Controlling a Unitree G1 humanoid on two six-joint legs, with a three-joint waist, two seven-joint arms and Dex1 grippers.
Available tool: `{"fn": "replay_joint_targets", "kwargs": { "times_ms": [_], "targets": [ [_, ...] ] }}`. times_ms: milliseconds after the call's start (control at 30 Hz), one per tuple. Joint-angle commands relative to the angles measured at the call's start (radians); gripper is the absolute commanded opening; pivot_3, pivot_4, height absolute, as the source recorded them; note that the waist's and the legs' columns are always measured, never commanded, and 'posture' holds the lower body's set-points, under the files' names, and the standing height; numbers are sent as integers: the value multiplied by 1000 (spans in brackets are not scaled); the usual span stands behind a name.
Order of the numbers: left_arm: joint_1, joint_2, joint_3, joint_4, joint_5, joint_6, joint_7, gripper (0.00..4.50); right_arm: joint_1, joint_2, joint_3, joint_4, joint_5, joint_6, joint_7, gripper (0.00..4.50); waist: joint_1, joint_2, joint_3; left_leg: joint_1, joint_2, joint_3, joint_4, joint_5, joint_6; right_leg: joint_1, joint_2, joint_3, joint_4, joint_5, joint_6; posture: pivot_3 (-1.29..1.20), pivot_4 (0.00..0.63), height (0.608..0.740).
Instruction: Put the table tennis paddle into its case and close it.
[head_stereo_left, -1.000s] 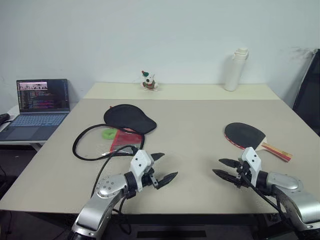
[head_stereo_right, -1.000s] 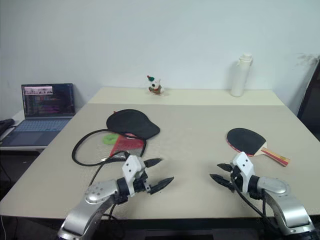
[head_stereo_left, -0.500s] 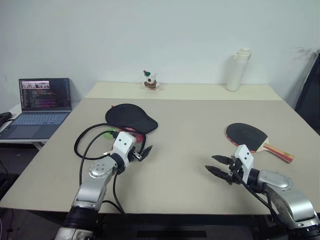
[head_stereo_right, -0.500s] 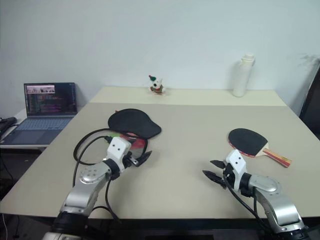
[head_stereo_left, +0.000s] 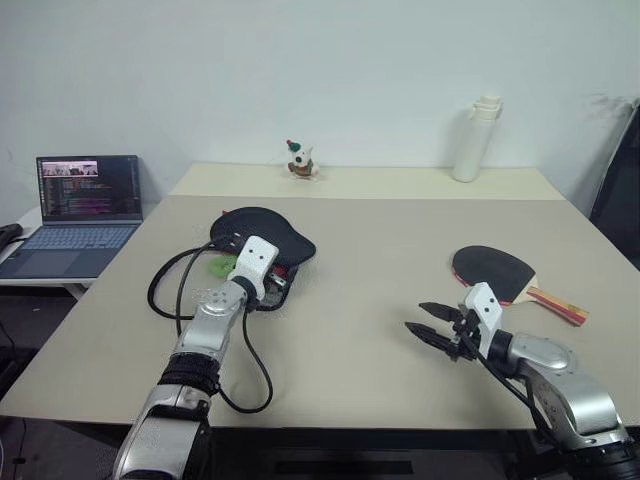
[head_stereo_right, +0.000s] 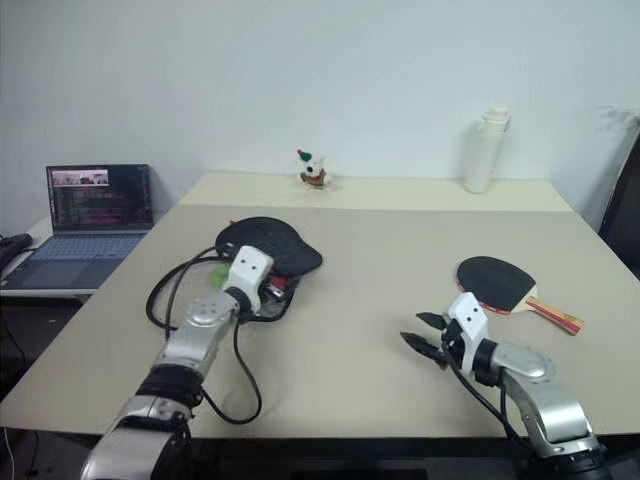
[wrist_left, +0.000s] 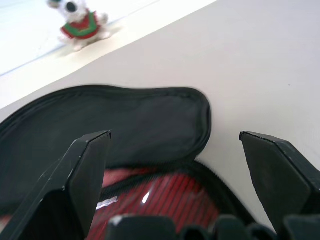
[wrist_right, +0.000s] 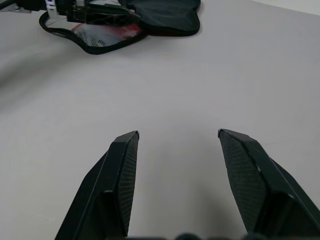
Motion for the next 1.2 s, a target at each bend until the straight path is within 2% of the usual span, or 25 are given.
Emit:
{"fn": "replay_joint_targets", "kwargs": {
  "times_ms": [33, 267, 467, 567, 933, 1100, 1200],
  "targets": [
    [-104, 11, 4, 183, 23, -43, -6, 4500, -34, 5, -16, -69, 41, 13, -2, 2787, -1, 0, 0, 0, 0, 0, 0, 0, 0, 0, 0, 0, 0, 0, 0, 0, 150, 740],
    [-226, 17, 10, 421, 46, -93, -8, 4500, -216, 20, -66, -198, 239, 195, -32, 2787, -11, -1, 1, -1, 0, 0, 0, 0, 0, -3, 3, 0, 1, 0, 0, 0, 150, 740],
    [-263, -7, -12, 494, 79, -117, -23, 4500, -253, 2, -51, -219, 234, 201, -42, 2787, -7, -1, 1, -3, 0, 0, 0, 0, 0, -3, 2, -1, 1, 1, -2, 0, 150, 740],
    [-261, -14, -13, 504, 89, -116, -30, 3889, -238, 0, -54, -222, 226, 196, -52, 2836, -7, -1, 1, -3, 0, 0, 0, 0, 0, -3, 1, 0, 1, 3, -5, 0, 150, 740],
    [-254, -15, -10, 521, 103, -131, -42, 34, -204, -10, -74, -229, 222, 187, -75, 2836, -11, -1, 0, -1, 0, 1, 0, 0, 0, -3, 3, 0, 2, 0, 0, 0, 150, 740],
    [-254, -11, -6, 523, 109, -140, -34, 34, -210, -16, -85, -220, 221, 185, -82, 2836, -10, -1, 0, -1, 0, 1, 0, 0, 0, -3, 3, 0, 2, 0, 0, 0, 150, 740],
    [-256, -21, -4, 517, 98, -159, -82, 34, -211, -20, -89, -219, 220, 185, -83, 2836, -10, -1, 0, -1, 0, 1, 0, 0, 0, -3, 3, 0, 2, 0, 0, 0, 150, 740]
  ]
}}
